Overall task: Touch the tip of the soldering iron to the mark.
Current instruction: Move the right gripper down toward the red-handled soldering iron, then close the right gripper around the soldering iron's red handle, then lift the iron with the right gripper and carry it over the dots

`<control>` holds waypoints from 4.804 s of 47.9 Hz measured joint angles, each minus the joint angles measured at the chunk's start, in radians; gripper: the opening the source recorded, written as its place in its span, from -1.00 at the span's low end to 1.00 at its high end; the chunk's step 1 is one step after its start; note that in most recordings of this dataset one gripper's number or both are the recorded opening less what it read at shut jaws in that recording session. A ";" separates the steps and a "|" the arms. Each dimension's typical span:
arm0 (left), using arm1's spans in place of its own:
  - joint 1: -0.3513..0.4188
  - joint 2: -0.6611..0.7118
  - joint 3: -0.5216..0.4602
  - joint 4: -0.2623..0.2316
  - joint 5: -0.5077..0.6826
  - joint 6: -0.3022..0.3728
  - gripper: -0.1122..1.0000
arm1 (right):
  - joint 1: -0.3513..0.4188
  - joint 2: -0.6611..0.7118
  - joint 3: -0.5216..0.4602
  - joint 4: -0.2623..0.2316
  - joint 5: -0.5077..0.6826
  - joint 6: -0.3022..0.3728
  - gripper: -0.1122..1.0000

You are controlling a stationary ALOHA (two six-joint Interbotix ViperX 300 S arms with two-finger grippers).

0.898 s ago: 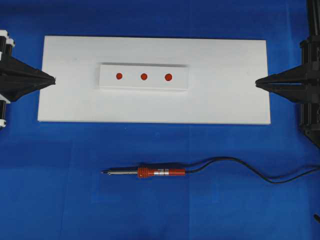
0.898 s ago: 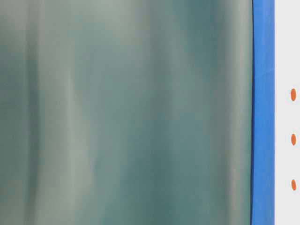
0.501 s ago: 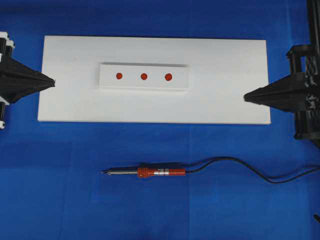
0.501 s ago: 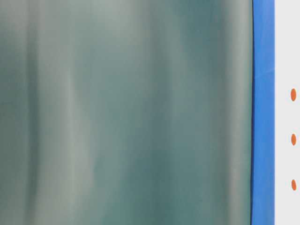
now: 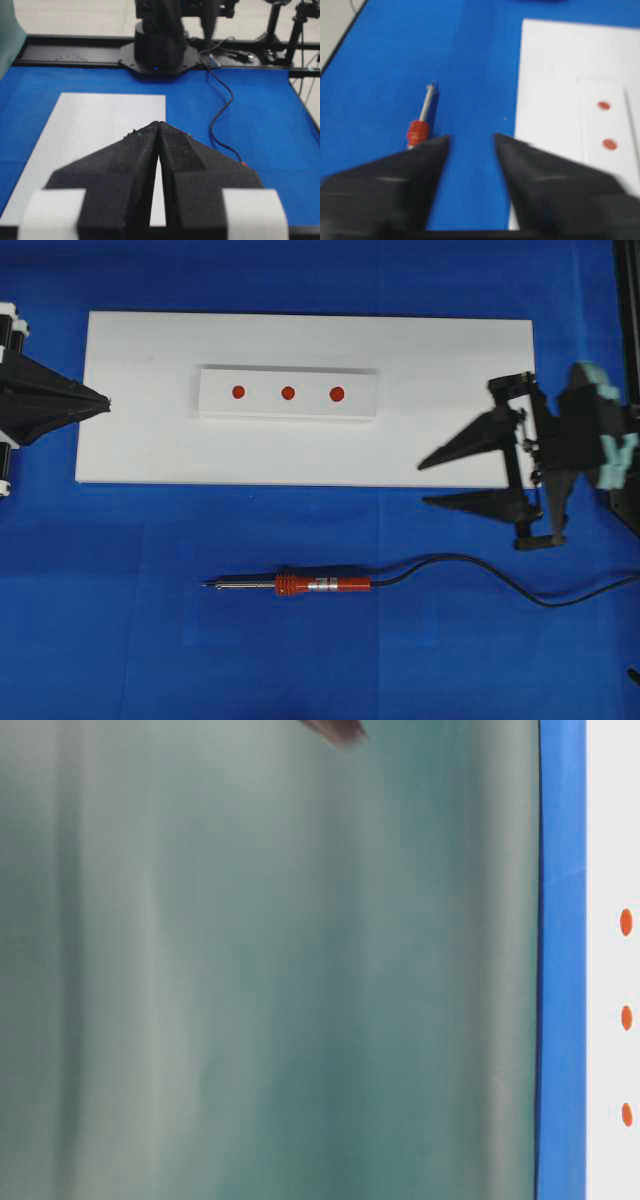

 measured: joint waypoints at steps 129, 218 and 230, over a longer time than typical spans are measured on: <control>0.025 -0.002 0.025 0.000 0.005 -0.003 -0.80 | 0.095 0.508 -0.476 0.006 0.439 0.130 -0.68; 0.025 -0.002 0.025 0.000 0.005 -0.003 -0.80 | -0.313 0.410 -0.554 -0.176 0.638 -0.153 -0.68; 0.025 -0.002 0.025 0.000 0.005 -0.003 -0.80 | -0.314 0.422 -0.555 -0.164 0.742 -0.158 -0.68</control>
